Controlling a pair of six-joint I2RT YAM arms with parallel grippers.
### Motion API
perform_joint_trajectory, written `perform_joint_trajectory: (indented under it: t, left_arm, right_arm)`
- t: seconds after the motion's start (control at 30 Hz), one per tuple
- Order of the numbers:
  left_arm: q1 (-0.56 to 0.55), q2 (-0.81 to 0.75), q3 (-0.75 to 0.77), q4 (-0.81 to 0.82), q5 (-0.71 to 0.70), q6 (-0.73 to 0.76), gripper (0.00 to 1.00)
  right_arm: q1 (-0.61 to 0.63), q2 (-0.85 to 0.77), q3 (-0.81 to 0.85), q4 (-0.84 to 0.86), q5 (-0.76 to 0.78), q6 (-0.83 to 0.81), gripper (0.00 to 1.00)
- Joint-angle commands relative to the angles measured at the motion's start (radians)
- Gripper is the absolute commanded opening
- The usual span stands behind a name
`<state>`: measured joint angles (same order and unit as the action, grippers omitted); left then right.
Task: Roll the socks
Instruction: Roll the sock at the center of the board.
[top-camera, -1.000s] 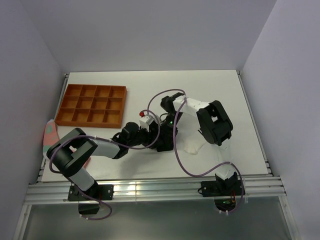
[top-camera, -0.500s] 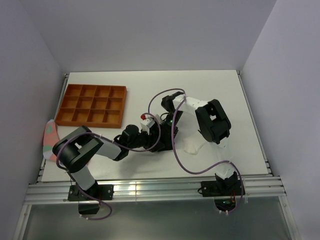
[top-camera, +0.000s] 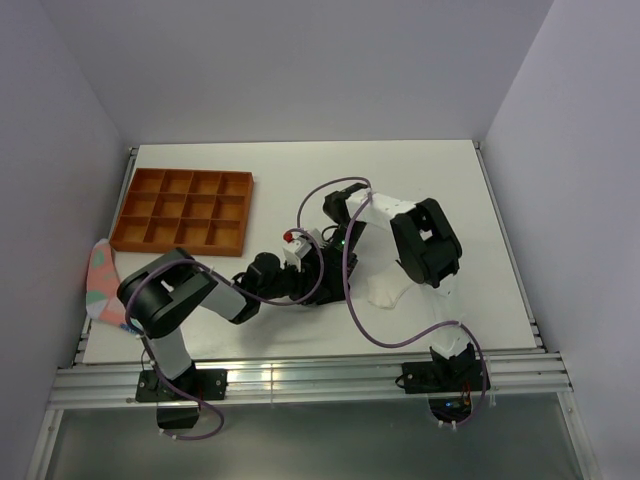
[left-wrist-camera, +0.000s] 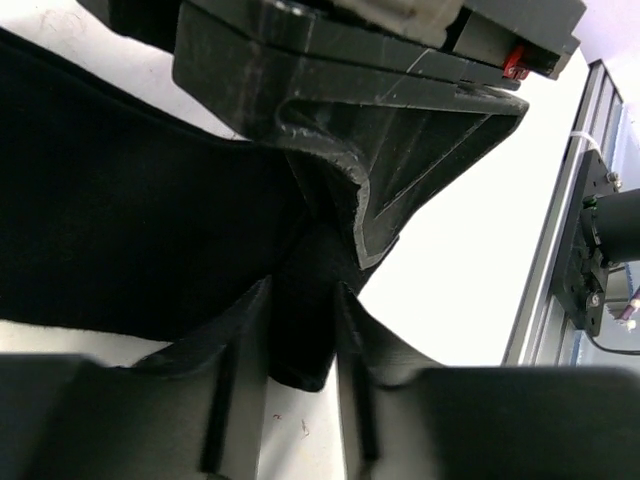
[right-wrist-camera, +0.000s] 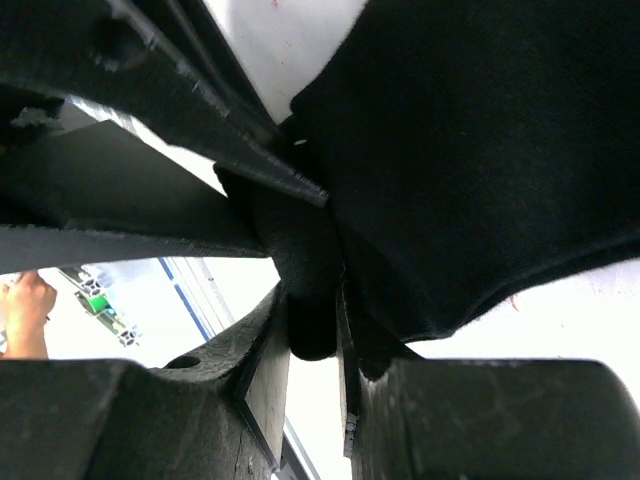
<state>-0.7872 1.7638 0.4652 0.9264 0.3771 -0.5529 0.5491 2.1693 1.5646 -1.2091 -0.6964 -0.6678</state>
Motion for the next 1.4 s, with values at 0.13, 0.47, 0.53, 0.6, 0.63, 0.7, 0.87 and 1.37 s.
perform_joint_trajectory:
  t: [0.13,0.47,0.53,0.6,0.63,0.7,0.87,1.37]
  left_arm:
    - [-0.023,0.055,0.007,0.049,0.029,-0.062,0.1]
    - [-0.024,0.105,-0.002,0.019,-0.003,-0.136,0.0]
    - [-0.023,0.112,-0.003,0.002,-0.015,-0.153,0.0]
    - [-0.024,0.121,-0.011,0.008,-0.018,-0.163,0.0]
    - [-0.023,0.122,-0.011,-0.009,-0.023,-0.174,0.0]
    - [-0.023,0.12,-0.014,-0.018,-0.027,-0.185,0.0]
    - [-0.023,0.103,-0.017,-0.095,-0.061,-0.225,0.0]
    - [-0.024,0.046,0.029,-0.435,-0.152,-0.289,0.0]
  right_arm:
    - [-0.008,-0.017,-0.023,0.062,0.006,0.057,0.22]
    - [-0.009,-0.196,-0.143,0.238,0.08,0.125,0.5]
    - [-0.018,-0.23,-0.162,0.256,0.086,0.135,0.51]
    - [-0.026,-0.275,-0.175,0.282,0.087,0.146,0.52]
    - [-0.029,-0.301,-0.189,0.293,0.089,0.149,0.52]
    - [-0.046,-0.327,-0.205,0.325,0.095,0.155,0.52]
    - [-0.07,-0.422,-0.302,0.41,0.133,0.136,0.52]
    - [-0.077,-0.65,-0.575,0.649,0.206,0.025,0.54]
